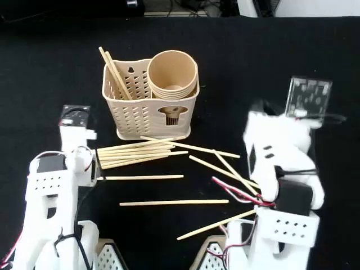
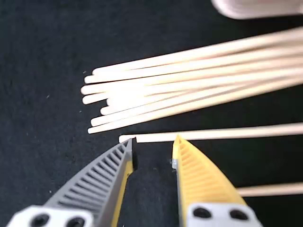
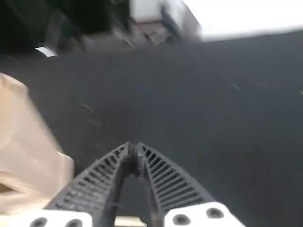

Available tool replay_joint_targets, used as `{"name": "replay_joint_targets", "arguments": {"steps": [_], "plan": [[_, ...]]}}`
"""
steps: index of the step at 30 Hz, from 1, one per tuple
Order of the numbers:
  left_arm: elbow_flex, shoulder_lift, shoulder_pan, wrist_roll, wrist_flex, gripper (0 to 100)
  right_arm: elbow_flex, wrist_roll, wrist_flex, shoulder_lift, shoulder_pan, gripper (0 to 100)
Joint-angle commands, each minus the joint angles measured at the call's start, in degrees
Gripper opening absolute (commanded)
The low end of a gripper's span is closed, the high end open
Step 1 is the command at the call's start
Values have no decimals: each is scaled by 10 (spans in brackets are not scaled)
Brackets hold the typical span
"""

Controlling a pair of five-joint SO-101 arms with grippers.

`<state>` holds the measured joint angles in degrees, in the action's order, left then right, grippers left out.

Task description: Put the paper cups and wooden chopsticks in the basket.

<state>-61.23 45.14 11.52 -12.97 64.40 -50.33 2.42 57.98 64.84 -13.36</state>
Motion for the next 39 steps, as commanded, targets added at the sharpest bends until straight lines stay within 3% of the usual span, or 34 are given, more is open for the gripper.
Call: {"name": "replay_joint_targets", "arguments": {"steps": [1, 5, 11, 15, 25, 34, 39], "plan": [[73, 11, -52, -41, 83, 152, -105, 31, -43, 15, -41, 25], [121, 11, -141, -72, 162, 153, -192, 24, -88, 17, -52, 25], [126, 6, -327, -66, 192, 196, -218, -29, -97, 19, -54, 25], [127, 5, -399, -24, 191, 231, -218, 36, -64, 15, -54, 25], [121, 5, -410, -24, 157, 230, -196, 287, 116, 14, -62, 21], [121, 5, -410, -24, 156, 230, -212, 524, 156, 13, -262, 21], [125, 5, -411, -24, 156, 230, -268, 589, 159, 13, -278, 21]]}}
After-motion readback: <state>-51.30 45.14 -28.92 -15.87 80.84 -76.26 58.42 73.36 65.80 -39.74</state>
